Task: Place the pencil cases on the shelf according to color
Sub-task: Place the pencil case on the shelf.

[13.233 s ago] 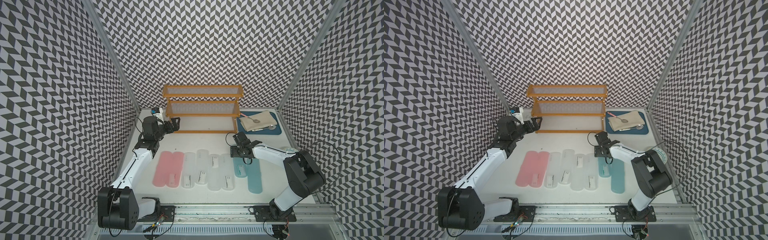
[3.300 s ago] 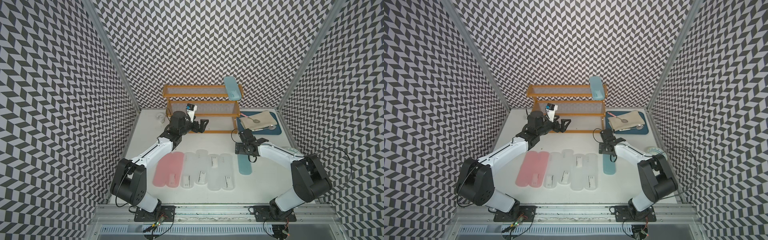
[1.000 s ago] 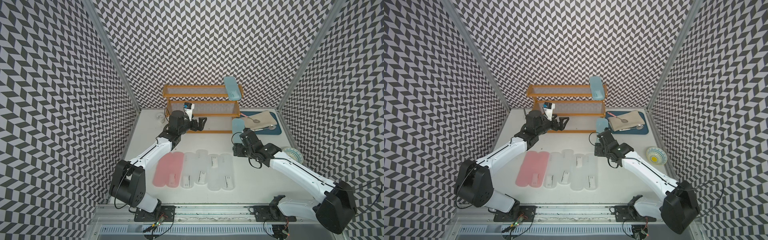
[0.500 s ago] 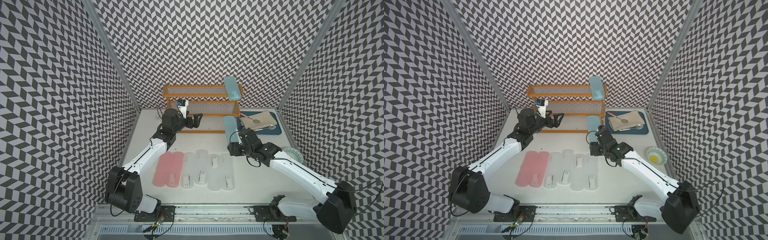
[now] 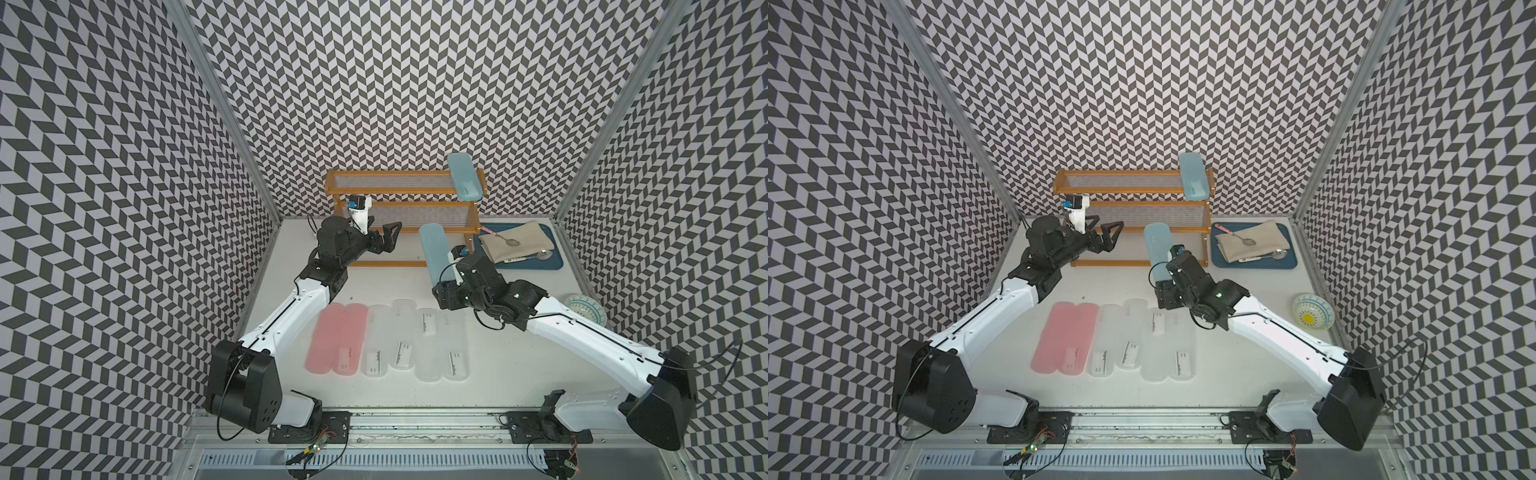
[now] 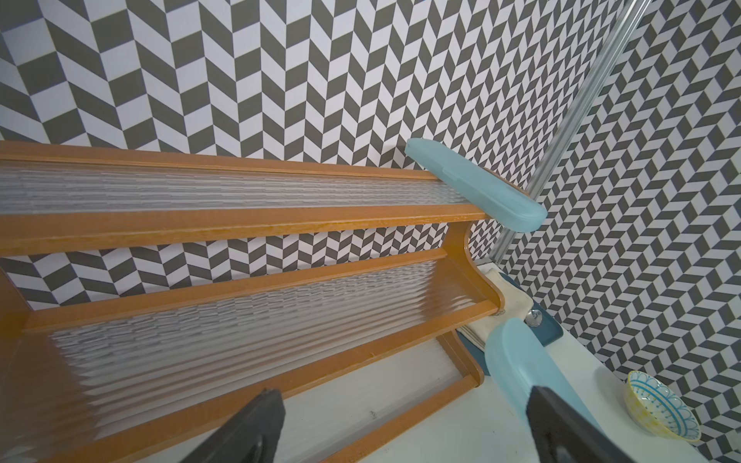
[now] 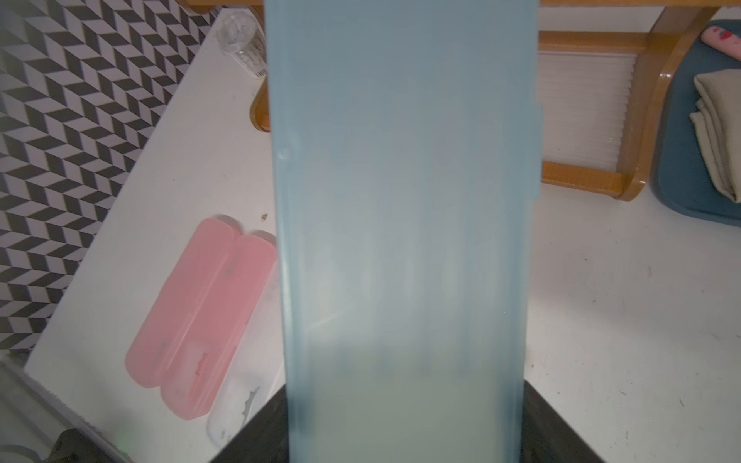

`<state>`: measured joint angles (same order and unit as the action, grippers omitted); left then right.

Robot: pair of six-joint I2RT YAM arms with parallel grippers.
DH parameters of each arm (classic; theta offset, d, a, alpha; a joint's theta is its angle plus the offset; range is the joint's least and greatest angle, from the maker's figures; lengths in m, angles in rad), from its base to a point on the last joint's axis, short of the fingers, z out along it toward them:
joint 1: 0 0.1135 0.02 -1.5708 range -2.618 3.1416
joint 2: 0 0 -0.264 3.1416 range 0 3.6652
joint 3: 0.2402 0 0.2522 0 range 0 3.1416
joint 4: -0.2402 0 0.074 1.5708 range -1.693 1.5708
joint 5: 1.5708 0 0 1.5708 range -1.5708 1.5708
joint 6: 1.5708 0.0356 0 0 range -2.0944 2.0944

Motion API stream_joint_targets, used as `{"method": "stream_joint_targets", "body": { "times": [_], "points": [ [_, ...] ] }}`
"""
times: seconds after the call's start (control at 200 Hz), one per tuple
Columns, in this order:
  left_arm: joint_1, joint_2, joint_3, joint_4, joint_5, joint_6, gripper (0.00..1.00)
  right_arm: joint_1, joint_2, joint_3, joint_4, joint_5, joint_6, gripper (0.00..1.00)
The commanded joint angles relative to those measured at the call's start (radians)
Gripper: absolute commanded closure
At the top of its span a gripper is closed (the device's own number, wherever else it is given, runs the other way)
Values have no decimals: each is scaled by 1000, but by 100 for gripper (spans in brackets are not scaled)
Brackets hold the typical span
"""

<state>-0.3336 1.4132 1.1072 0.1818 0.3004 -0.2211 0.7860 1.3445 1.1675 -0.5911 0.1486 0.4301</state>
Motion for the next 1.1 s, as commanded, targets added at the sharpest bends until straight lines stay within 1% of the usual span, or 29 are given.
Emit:
{"method": "stream_joint_targets", "body": {
  "times": [0.0, 0.07, 0.2, 0.3, 0.401, 0.501, 0.581, 0.641, 0.796, 0.951, 1.097],
  "points": [
    [-4, -51, 17, 28, -30, 5, 0, 11, 19, 78, 67, 40, 4, 33],
    [-4, -50, 57, 28, -51, 0, 0, 12, 41, 132, 43, 67, -6, 33],
    [3, -2, 191, -24, -91, 15, 0, 12, 69, 211, 53, 127, -33, 32],
    [24, 57, 271, -28, -82, 5, 0, -1, 120, 305, 34, 174, -56, 30],
    [30, 103, 321, -54, -51, 0, 1, -31, 193, 428, 9, 171, -79, 30],
    [27, 107, 268, -34, -11, 10, 1, -70, 261, 538, -8, 157, -99, 30],
    [29, 91, 195, -12, -23, 12, 0, -104, 320, 622, -13, 141, -117, 29],
    [28, 79, 164, -9, -35, 17, 1, -130, 366, 679, -18, 131, -126, 30],
    [27, 60, 134, -4, -35, 27, 0, -191, 495, 853, -16, 65, -171, 29],
    [27, 60, 121, 3, -20, 9, 0, -226, 604, 1002, -20, 88, -195, 29],
    [27, 69, 116, 12, 1, -6, 0, -262, 676, 1099, -19, 98, -194, 29]
  ]
}}
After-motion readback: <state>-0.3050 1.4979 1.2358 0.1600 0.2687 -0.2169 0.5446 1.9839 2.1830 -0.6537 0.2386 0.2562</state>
